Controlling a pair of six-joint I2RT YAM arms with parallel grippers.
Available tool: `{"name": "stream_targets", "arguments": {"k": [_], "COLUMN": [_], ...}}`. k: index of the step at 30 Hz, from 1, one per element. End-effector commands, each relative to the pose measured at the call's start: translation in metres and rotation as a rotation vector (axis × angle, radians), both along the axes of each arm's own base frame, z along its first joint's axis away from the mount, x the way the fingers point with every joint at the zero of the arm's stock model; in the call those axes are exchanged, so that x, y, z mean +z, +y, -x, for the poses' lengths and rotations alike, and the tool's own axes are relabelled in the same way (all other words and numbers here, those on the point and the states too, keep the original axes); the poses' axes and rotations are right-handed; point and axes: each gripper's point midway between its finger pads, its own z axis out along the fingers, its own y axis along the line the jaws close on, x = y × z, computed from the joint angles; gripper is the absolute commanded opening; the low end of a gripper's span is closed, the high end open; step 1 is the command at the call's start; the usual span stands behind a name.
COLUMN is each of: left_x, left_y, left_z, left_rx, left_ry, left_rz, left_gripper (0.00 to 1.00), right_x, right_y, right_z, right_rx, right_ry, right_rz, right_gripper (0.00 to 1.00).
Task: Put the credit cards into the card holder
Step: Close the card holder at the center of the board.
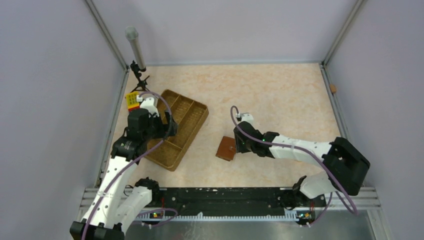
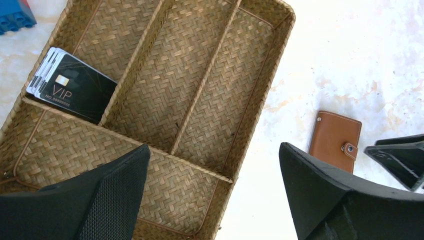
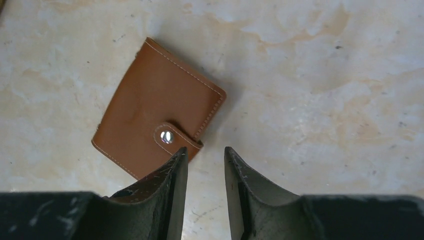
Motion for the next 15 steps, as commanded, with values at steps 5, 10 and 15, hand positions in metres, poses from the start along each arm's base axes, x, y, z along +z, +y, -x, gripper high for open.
{"name": "stream_targets", "arguments": {"k": [5, 10, 15], "left_x": [0.01, 0.01, 0.009], "left_y": [-0.006, -0.006, -0.006], "left_z": [-0.006, -0.006, -0.006], "left_rx": [-0.04, -0.041, -0.039], "left_ry": [-0.053, -0.049, -0.044], "left_rz": [0.01, 0.012, 0.011], "left_gripper": [0.98, 0.98, 0.98], "right_x": [0.013, 0.008, 0.005], "right_y": [0.055, 0.063, 0.065], "right_z": [-0.017, -0.015, -0.013], "right_rx": [0.043, 0.058, 0.067], "right_ry": [-0.022, -0.002, 0.013], "right_rz": [-0.123, -0.126, -0.128], "right_gripper": [0.25, 0.19, 0.16]}}
